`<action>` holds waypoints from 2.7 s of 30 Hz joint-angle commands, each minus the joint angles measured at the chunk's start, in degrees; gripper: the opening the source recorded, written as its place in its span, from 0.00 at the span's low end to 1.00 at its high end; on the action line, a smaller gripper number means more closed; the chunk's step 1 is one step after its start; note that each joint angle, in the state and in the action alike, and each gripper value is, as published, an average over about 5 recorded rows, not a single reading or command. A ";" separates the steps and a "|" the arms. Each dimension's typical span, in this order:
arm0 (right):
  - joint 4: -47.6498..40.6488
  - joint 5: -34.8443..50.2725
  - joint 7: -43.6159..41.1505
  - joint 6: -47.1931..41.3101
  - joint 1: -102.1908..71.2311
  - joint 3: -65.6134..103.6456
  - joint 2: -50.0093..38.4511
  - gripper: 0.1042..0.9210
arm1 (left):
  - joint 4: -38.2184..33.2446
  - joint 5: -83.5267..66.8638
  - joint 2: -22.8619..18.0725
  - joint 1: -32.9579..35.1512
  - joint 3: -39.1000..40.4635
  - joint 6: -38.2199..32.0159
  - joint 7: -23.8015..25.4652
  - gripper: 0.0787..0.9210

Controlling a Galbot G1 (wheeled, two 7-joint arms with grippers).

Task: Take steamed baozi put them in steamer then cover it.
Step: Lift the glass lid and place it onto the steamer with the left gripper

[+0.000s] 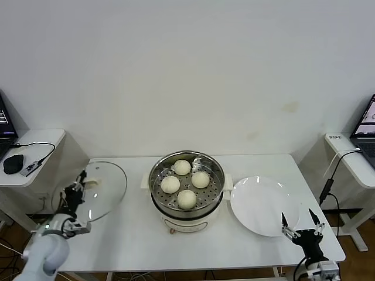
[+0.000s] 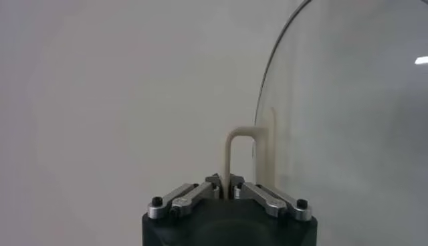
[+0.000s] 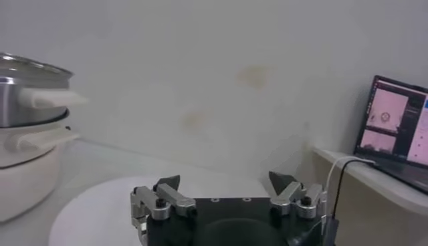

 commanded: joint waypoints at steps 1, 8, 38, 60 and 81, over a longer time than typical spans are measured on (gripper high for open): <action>0.12 -2.51 -0.01 0.20 -0.19 -0.98 -0.03 0.88 | -18.86 -12.79 7.25 1.02 2.70 10.34 8.39 0.07; 0.50 -6.60 -0.28 0.27 0.28 -1.51 2.18 0.88 | -21.73 -8.70 7.55 -5.09 17.64 19.07 10.21 0.07; -1.38 -16.74 -0.48 1.66 1.35 -3.32 7.61 0.88 | -9.83 22.91 -19.13 -22.67 39.98 27.82 24.78 0.07; -3.07 -15.85 -0.05 2.79 1.42 -3.54 6.65 0.88 | -3.93 26.77 -23.33 -19.78 39.46 25.75 21.85 0.07; -3.60 -15.78 -0.09 3.21 1.17 -3.62 6.16 0.88 | -3.52 26.95 -23.64 -18.85 38.34 24.77 20.50 0.07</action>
